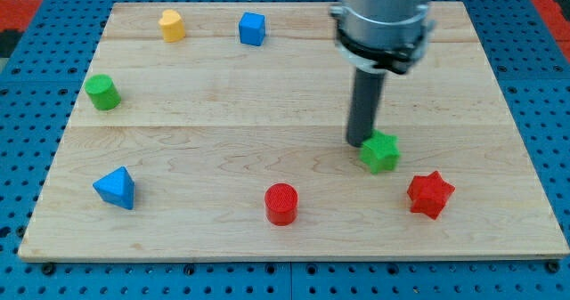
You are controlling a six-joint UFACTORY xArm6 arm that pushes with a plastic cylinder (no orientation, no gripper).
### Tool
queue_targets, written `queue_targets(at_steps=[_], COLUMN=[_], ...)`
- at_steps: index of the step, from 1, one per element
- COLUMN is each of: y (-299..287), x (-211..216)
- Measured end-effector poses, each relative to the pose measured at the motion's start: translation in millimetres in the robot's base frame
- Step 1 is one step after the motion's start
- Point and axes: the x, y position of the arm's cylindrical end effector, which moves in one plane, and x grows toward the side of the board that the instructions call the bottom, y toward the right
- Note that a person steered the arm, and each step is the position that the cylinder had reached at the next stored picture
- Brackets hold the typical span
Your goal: Point at red circle
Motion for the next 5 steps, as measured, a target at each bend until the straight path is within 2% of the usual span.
queue_targets(at_steps=[2, 3, 4, 5], y=[43, -24, -124, -176], x=[27, 28, 27, 33])
